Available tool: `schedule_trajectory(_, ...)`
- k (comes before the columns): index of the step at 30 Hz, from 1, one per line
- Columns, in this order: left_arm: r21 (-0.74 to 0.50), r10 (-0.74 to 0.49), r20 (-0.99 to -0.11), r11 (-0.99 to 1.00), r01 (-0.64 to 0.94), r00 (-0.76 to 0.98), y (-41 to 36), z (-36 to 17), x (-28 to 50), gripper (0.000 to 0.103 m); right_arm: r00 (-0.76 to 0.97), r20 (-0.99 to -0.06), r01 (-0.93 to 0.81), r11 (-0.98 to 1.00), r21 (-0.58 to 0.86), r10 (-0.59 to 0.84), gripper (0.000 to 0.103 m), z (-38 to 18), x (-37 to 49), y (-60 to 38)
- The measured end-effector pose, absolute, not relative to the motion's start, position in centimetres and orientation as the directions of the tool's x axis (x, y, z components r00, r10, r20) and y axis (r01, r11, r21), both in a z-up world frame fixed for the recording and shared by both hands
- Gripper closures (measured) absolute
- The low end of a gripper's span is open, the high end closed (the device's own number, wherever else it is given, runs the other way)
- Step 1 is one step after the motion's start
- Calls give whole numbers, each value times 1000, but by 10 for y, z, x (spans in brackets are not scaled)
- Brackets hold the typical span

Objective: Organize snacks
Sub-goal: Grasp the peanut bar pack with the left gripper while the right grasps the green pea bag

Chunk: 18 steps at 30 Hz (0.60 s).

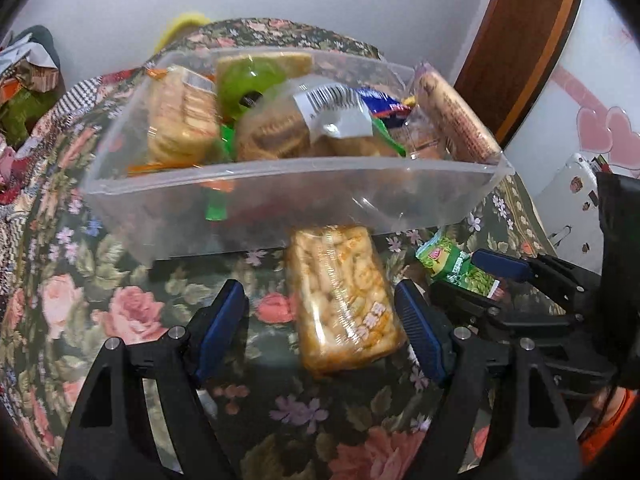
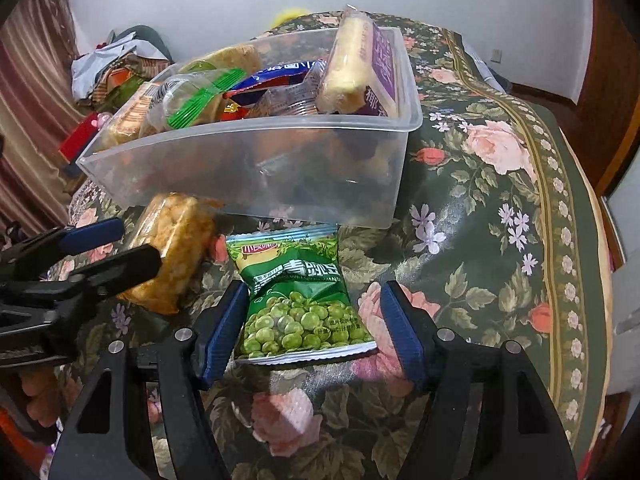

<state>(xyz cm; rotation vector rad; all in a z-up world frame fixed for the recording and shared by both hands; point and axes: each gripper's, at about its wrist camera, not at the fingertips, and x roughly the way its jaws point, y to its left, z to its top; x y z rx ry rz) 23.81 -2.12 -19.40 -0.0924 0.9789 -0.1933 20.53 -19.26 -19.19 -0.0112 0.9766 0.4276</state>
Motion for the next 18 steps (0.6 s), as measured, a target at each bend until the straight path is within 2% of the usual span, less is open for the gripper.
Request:
schedule_trajectory(3,-164,-197,-826,980,110,527,-25,-202,246,26,492,-804,-360,919,162,335,51,-193,204,-194)
schedule_trajectory(5,-150,-186,-823,983,110,537,-27,-205,245,31,497,-797,-362,917,170,344,53,-194,200,-197)
schedule_trajectory(7,-152,-197,-820,980,127,537,-29,-206,243,51,502,-792,-362,916,172,347,55,-193,196,-199)
schedule_trajectory(9,-135,-187,-820,982,135,541,-29,-205,241,56,505,-789,-363,915,174,350,56,-192,193,-200)
schedule_trajectory(18,-148,-199,-793,980,136,576,-21,-189,213,57,532,-763,-381,909,172,367,57,-172,177,-201)
